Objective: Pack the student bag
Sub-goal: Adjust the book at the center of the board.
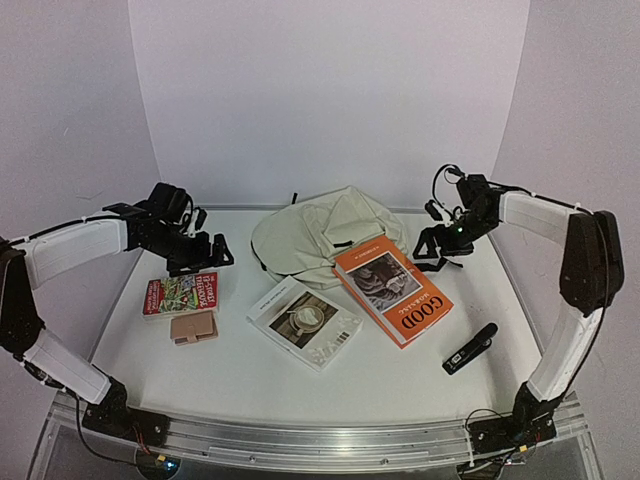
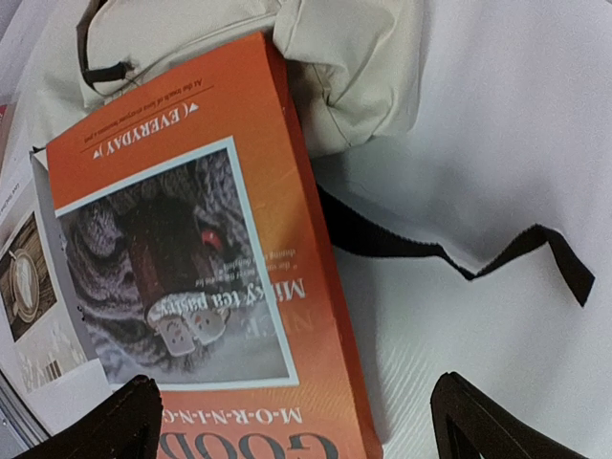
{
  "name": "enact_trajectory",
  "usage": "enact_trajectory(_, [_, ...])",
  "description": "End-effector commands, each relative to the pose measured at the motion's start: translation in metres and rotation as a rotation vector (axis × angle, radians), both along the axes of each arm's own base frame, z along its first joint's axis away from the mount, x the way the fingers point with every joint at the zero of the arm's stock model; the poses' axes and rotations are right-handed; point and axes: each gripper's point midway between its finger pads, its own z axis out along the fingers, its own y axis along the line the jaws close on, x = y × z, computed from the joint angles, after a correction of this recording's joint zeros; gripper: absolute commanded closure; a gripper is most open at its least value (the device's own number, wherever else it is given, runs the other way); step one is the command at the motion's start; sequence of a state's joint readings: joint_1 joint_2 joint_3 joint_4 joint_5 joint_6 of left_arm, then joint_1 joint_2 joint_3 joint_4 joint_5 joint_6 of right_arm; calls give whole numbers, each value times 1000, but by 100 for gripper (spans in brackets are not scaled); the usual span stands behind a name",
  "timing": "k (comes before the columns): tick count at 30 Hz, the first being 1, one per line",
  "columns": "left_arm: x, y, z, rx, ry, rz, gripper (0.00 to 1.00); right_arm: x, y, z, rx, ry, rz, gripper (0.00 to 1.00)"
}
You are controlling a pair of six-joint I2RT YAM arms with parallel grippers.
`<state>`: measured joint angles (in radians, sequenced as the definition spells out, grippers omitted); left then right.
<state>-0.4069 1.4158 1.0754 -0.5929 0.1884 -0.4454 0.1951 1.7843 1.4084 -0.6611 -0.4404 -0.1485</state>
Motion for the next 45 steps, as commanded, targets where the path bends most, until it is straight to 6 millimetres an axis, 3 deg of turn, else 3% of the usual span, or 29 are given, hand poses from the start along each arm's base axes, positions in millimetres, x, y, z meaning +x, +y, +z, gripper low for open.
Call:
enact_trajectory(1, [13, -24, 19, -55, -50, -52, 0, 30, 14, -3, 53, 3, 25, 2])
enact_trajectory(6, [9, -31, 18, -74, -44, -54, 0, 44, 31, -26, 112, 73, 43, 2])
enact_trajectory(9, [4, -43, 14, -94, -37, -85, 0, 39, 45, -43, 137, 125, 75, 2])
enact_trajectory(14, [4, -55, 1, -49, -21, -87, 0, 7, 71, -68, 141, 212, 163, 2])
enact_trajectory(22, [7, -56, 1, -92, -34, -40, 0, -44, 97, -59, 142, 235, 275, 11])
enact_trajectory(31, [7, -51, -12, -80, -5, 9, 0, -91, 120, -80, 62, 290, 398, 21])
enact_trajectory(36, [7, -49, -12, -73, -7, 15, 0, -117, 129, -81, 55, 322, 450, 22])
enact_trajectory(45, [31, -63, -12, -63, -28, -4, 0, -162, 142, -85, 42, 375, 564, 23])
